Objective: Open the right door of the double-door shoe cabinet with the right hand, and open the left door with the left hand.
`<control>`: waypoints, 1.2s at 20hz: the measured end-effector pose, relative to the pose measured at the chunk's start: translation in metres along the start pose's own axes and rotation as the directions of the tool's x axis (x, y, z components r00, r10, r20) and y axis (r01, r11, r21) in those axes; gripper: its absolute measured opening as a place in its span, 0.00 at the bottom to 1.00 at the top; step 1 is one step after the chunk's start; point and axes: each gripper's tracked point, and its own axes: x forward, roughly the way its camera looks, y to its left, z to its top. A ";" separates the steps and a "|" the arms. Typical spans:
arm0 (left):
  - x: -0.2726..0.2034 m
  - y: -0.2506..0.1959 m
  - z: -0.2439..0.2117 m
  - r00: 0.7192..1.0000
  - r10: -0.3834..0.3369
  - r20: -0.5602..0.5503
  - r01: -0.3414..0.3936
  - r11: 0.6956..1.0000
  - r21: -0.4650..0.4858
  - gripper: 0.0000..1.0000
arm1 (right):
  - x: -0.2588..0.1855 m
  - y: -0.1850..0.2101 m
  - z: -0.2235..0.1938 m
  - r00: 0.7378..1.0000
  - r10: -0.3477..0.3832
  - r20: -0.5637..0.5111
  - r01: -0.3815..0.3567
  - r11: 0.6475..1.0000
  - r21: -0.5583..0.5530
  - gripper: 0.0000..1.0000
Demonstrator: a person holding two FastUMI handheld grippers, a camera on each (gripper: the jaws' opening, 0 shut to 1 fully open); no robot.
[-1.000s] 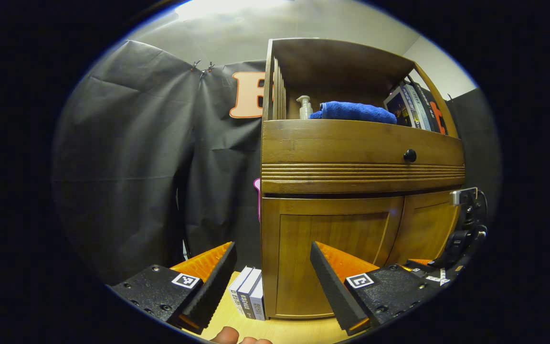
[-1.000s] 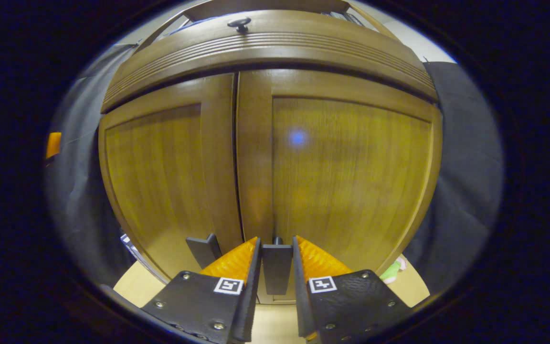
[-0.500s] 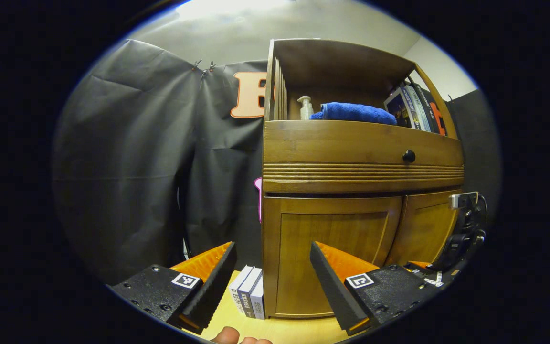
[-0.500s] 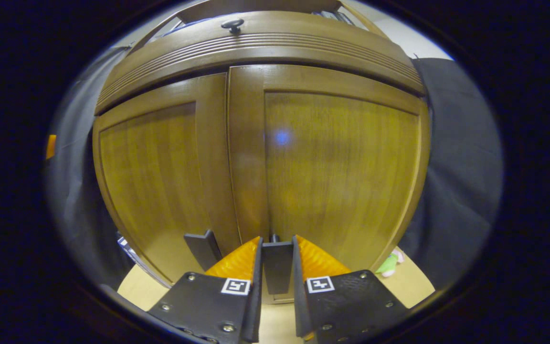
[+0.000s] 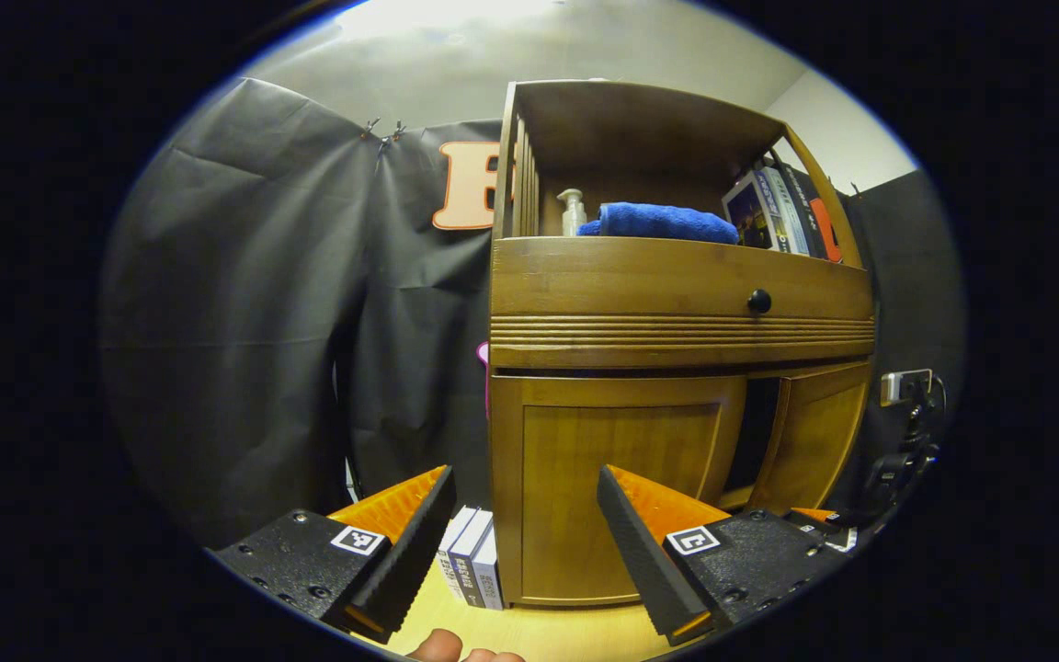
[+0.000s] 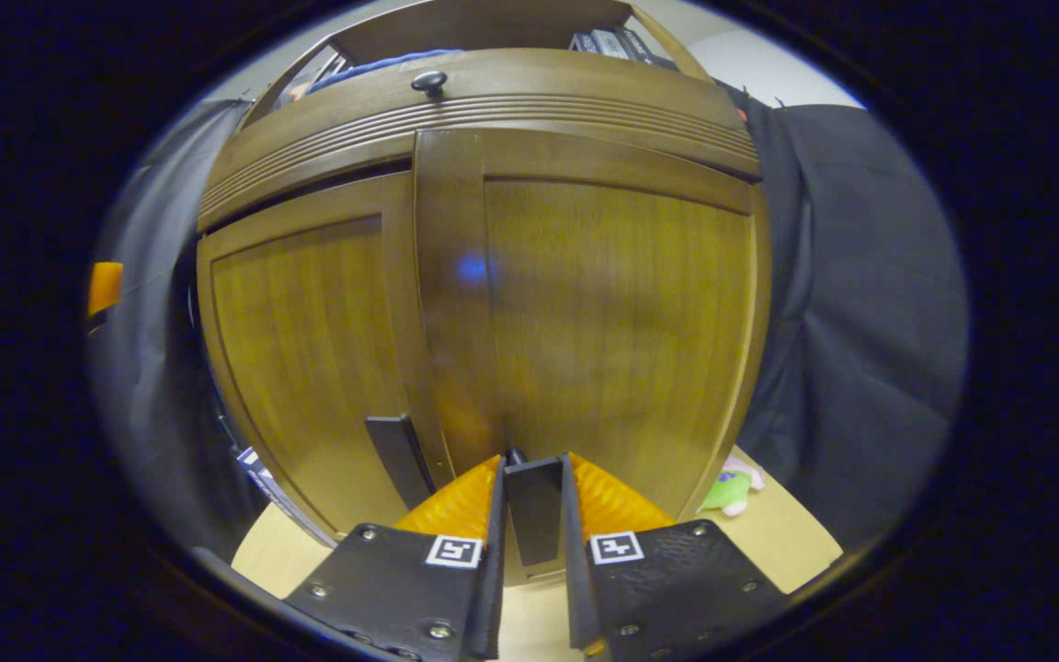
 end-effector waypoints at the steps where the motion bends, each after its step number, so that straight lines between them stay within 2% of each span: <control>1: -0.001 -0.005 -0.001 1.000 -0.011 -0.001 0.011 1.000 0.000 0.95 | 0.000 0.000 0.000 1.000 -0.004 0.000 0.004 1.000 0.001 0.29; 3: -0.004 -0.013 -0.002 0.999 -0.033 -0.004 0.033 0.999 0.002 0.92 | 0.000 -0.001 0.000 1.000 -0.015 0.000 0.015 1.000 0.006 0.29; 13: -0.010 -0.057 -0.011 0.989 -0.145 -0.030 0.144 0.989 -0.016 0.92 | -0.008 -0.012 0.000 0.995 -0.097 -0.002 0.097 0.995 0.024 0.28; 14: -0.010 -0.062 -0.011 0.987 -0.157 -0.031 0.157 0.987 -0.017 0.95 | -0.019 -0.023 -0.001 0.994 -0.110 -0.003 0.110 0.993 0.029 0.29; 15: -0.010 -0.067 -0.012 0.985 -0.170 -0.032 0.170 0.985 -0.018 0.92 | -0.028 -0.033 -0.002 0.992 -0.123 -0.004 0.124 0.992 0.034 0.28; 16: -0.010 -0.073 -0.012 0.982 -0.184 -0.033 0.183 0.983 -0.018 0.96 | -0.032 -0.039 -0.004 0.991 -0.137 -0.005 0.137 0.990 0.038 0.28; 18: -0.010 -0.083 -0.015 0.977 -0.209 -0.039 0.208 0.978 -0.022 0.92 | -0.039 -0.050 -0.005 0.987 -0.162 -0.004 0.162 0.986 0.041 0.28; 19: -0.011 -0.089 -0.017 0.974 -0.221 -0.043 0.220 0.975 -0.025 0.92 | -0.042 -0.056 -0.005 0.985 -0.172 -0.003 0.172 0.984 0.041 0.33; 20: -0.011 -0.093 -0.018 0.971 -0.233 -0.046 0.232 0.972 -0.028 0.92 | -0.046 -0.062 -0.007 0.983 -0.182 -0.003 0.182 0.983 0.038 0.28; 24: -0.012 -0.111 -0.023 0.960 -0.272 -0.061 0.271 0.962 -0.026 0.96 | -0.058 -0.082 -0.009 0.977 -0.211 -0.008 0.211 0.976 0.057 0.28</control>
